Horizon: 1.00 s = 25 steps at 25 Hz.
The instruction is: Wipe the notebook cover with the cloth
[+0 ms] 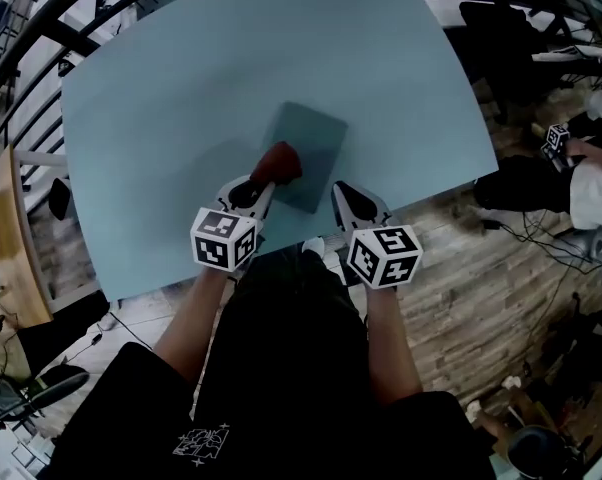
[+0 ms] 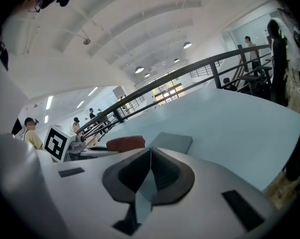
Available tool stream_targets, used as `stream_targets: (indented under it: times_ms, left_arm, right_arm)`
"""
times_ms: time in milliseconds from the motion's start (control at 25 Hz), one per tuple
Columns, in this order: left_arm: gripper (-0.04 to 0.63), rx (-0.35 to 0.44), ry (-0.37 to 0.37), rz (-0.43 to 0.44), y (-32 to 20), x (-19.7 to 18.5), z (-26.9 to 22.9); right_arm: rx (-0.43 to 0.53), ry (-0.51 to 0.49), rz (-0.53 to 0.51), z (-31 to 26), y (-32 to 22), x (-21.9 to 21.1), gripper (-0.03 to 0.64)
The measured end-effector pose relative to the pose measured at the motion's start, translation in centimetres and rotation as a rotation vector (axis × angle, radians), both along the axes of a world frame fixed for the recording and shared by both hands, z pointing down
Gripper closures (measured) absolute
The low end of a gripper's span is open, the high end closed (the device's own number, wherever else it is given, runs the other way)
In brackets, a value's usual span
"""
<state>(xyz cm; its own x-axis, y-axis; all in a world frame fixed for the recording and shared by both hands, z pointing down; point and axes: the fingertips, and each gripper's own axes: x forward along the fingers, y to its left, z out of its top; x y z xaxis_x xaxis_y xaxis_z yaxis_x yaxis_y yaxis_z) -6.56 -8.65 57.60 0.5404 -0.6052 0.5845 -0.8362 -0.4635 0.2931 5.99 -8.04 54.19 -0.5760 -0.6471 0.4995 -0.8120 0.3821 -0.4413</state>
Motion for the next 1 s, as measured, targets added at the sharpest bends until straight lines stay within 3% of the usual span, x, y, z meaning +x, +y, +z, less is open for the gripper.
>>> stream_targets:
  times_ms: [280, 560, 1000]
  left_arm:
    - [0.525, -0.016, 0.035, 0.095, 2.3, 5.2, 1.4]
    - [0.525, -0.02, 0.05, 0.135, 4.5, 7.9, 2.2]
    - [0.525, -0.043, 0.014, 0.092, 5.2, 6.0, 3.9]
  right_arm:
    - [-0.013, 0.011, 0.04, 1.2, 2.1, 2.5, 0.609]
    - [-0.024, 0.019, 0.042, 2.1, 4.4, 3.8, 0.609]
    - [-0.038, 0.018, 0.014, 3.2, 5.1, 3.6, 0.609]
